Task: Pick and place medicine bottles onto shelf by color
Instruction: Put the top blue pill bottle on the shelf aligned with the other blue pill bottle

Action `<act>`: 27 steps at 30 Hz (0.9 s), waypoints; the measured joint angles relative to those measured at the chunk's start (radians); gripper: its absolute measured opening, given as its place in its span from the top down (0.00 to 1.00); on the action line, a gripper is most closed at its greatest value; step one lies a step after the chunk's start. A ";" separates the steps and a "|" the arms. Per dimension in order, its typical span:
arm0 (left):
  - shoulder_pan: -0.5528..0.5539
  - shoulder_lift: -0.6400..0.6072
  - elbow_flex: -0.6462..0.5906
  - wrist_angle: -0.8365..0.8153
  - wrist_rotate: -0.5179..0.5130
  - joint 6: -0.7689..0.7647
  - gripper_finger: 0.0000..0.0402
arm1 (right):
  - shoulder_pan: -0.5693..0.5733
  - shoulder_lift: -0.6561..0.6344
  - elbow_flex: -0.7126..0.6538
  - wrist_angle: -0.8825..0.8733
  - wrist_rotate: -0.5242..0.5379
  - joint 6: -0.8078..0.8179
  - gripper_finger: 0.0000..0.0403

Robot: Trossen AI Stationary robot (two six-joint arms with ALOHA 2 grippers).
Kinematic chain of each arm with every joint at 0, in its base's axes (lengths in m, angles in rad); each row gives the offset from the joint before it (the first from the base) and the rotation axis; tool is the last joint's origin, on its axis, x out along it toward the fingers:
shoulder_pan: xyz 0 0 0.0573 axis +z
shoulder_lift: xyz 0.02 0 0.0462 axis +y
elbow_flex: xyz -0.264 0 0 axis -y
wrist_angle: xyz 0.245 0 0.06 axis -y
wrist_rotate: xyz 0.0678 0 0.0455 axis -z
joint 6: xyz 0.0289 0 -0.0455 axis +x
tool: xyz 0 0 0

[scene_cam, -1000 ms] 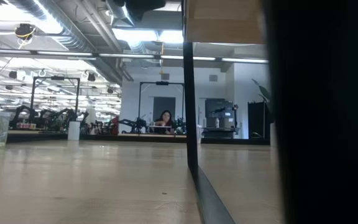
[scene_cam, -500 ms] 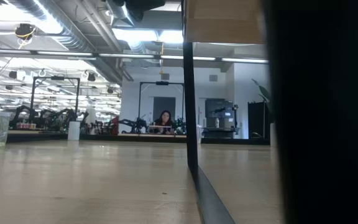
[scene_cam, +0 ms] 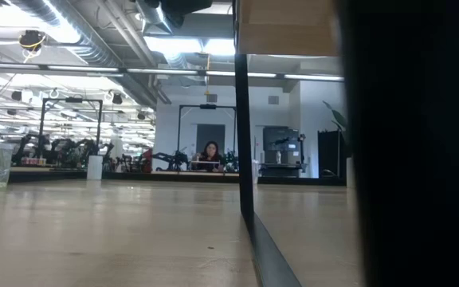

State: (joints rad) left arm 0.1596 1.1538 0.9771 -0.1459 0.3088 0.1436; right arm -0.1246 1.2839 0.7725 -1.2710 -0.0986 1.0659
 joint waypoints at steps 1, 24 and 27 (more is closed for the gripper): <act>0.000 0.000 0.000 0.000 0.000 0.000 0.60 | 0.000 0.000 -0.005 0.003 0.000 -0.001 0.50; 0.000 0.000 0.000 0.000 0.016 -0.003 0.60 | 0.000 0.000 -0.012 0.039 0.045 -0.015 0.50; 0.000 0.000 0.000 0.000 0.017 -0.004 0.60 | 0.000 0.000 -0.012 0.045 0.044 -0.014 0.50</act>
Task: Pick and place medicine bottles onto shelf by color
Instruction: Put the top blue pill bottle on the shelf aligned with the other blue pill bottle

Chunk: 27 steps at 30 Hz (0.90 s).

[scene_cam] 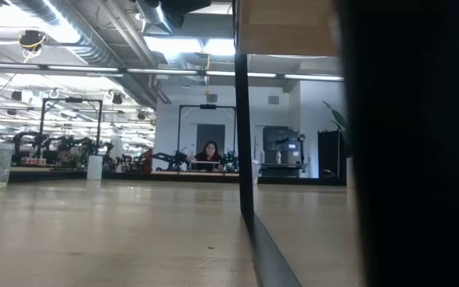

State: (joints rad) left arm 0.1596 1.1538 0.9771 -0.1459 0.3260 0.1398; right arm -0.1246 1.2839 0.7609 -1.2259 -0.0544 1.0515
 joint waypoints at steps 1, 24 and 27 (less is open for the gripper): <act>0.000 0.000 0.000 0.000 0.000 0.000 0.60 | 0.000 0.000 0.000 -0.001 -0.002 0.000 0.50; 0.006 0.000 0.000 0.001 0.013 -0.002 0.60 | 0.001 0.004 -0.101 0.110 -0.037 0.010 0.50; 0.006 0.000 0.000 0.001 0.013 -0.002 0.60 | 0.001 0.004 -0.101 0.109 -0.022 0.009 0.52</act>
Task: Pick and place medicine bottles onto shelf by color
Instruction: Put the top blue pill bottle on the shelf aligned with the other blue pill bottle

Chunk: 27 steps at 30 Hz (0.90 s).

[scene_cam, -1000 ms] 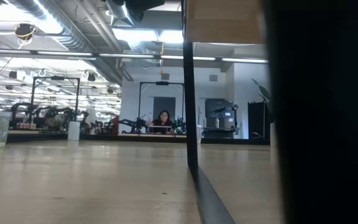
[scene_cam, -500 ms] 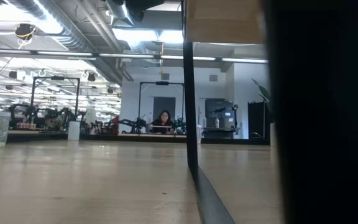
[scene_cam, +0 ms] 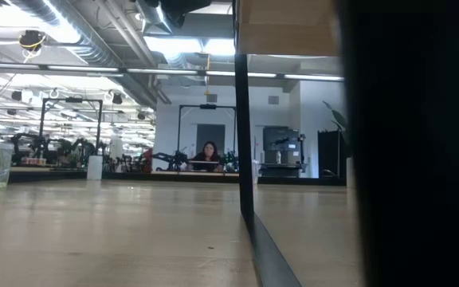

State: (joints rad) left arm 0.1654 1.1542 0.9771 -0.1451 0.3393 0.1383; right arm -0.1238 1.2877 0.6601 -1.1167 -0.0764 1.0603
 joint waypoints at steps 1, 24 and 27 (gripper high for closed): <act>0.000 0.000 0.000 0.000 0.000 0.000 0.60 | 0.000 0.000 0.000 0.000 0.003 0.000 0.53; 0.000 0.000 0.000 0.000 0.019 0.004 0.60 | 0.000 0.000 0.050 -0.032 0.025 -0.019 0.71; 0.000 0.000 0.000 0.000 0.019 0.005 0.60 | 0.004 0.000 0.111 -0.091 0.030 -0.021 0.71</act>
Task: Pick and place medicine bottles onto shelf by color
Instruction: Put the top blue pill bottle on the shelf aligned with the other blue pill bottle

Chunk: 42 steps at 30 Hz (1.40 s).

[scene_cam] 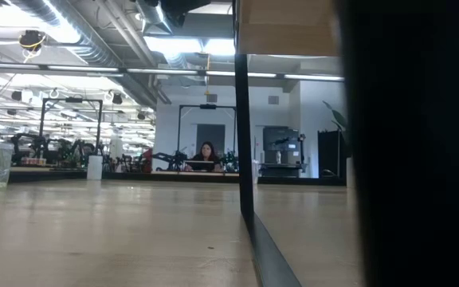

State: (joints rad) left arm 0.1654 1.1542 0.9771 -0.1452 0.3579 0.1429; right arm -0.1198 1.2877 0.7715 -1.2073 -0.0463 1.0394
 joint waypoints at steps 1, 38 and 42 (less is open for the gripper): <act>0.000 0.000 0.000 0.000 0.000 0.000 0.60 | 0.004 0.000 0.026 -0.019 0.008 -0.002 0.71; -0.178 0.000 0.000 0.058 -0.193 -0.080 0.60 | 0.713 -0.005 0.587 -0.299 -0.088 -0.236 0.70; -0.206 0.001 0.000 0.091 -0.233 -0.111 0.60 | 0.797 -0.010 0.587 -0.276 -0.089 -0.207 0.70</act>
State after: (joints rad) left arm -0.0407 1.1550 0.9775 -0.0539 0.1248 0.0319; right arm 0.6768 1.2774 1.3582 -1.4828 -0.1356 0.8324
